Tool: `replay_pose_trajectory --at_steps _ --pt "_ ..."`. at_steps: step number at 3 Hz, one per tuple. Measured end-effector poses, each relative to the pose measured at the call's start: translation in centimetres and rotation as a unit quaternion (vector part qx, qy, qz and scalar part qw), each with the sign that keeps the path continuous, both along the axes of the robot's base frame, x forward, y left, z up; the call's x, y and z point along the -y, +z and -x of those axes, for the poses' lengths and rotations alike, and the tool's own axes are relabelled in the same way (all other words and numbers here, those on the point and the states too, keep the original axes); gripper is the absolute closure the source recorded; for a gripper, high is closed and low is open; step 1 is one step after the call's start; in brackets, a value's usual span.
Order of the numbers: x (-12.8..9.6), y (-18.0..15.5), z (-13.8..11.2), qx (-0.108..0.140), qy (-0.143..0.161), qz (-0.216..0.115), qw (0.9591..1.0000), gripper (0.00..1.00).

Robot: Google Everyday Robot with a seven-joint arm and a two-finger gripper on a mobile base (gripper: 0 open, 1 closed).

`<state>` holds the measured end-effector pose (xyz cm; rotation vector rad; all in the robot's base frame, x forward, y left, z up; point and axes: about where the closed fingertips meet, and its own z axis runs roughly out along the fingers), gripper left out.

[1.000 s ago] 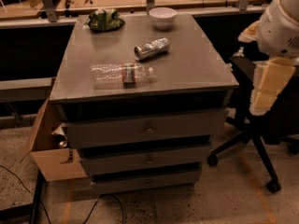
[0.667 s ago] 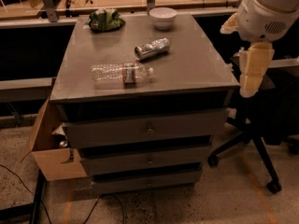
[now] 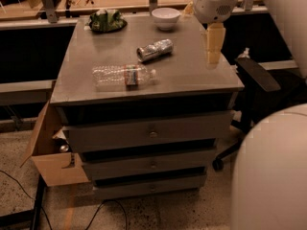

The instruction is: Move redbull can near white bowl

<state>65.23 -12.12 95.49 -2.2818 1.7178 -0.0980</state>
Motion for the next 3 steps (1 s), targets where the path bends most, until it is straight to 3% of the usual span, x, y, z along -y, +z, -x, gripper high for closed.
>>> replay_pose_trajectory --at_steps 1,3 --pt "-3.1 -5.4 -5.7 -0.019 0.040 -0.011 0.9989 0.00" --pt "-4.5 -5.4 -8.7 0.029 0.033 -0.032 0.9985 0.00"
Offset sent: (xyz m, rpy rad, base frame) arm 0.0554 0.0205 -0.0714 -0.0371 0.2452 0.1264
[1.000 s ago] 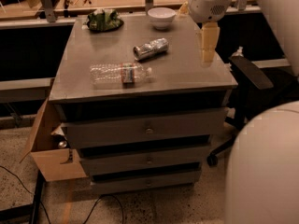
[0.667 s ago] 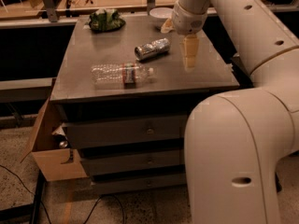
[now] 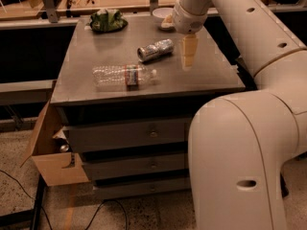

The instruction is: Move redbull can near white bowl

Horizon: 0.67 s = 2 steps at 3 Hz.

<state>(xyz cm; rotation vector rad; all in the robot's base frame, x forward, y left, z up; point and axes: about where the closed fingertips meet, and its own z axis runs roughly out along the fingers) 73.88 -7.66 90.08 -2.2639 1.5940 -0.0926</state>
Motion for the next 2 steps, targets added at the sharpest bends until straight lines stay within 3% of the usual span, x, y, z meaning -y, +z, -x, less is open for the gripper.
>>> replay_pose_trajectory --at_steps 1,2 --pt "-1.6 1.9 -1.9 0.063 0.016 -0.014 0.9978 0.00" --pt "-3.1 2.4 -3.4 0.092 0.023 -0.019 0.9953 0.00"
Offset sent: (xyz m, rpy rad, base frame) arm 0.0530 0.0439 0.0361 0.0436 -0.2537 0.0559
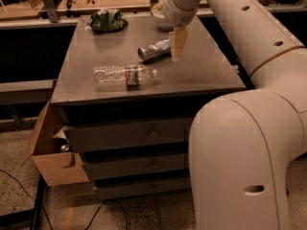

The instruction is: Move redbull can near white bowl

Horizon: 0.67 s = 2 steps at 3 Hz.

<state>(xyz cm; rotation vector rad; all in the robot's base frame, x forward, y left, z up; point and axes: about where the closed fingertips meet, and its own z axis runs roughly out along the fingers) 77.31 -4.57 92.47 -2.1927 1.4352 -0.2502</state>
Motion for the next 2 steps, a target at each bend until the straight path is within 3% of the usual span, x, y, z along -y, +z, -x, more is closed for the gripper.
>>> replay_pose_trajectory --at_steps 2 --pt "-0.9 -3.0 -2.9 -0.019 -0.009 -0.006 0.9998 0.00"
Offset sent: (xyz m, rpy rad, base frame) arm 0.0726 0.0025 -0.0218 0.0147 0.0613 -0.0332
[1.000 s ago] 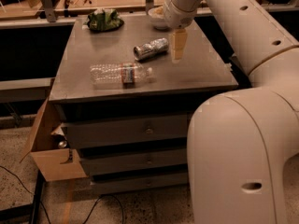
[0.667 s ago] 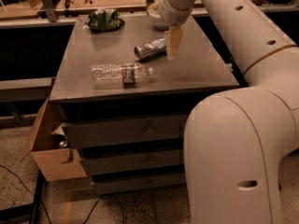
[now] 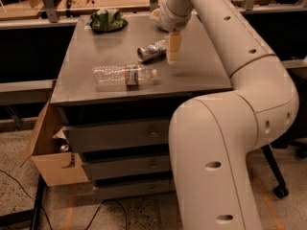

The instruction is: Move redbull can near white bowl

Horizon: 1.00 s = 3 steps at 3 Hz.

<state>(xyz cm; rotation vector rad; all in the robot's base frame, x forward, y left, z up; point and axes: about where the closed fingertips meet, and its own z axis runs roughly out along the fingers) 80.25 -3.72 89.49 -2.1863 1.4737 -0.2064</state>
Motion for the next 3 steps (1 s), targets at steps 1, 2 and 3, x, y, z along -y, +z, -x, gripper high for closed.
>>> replay_pose_trajectory --at_steps 1,2,3 --pt "-0.4 -1.0 -1.1 -0.004 -0.002 0.006 1.0000 0.00" --pt "-1.2 -1.6 -1.7 -0.004 0.003 0.009 0.9999 0.18" --pt "-2.0 -2.3 -2.1 -0.007 0.012 0.011 0.9998 0.33"
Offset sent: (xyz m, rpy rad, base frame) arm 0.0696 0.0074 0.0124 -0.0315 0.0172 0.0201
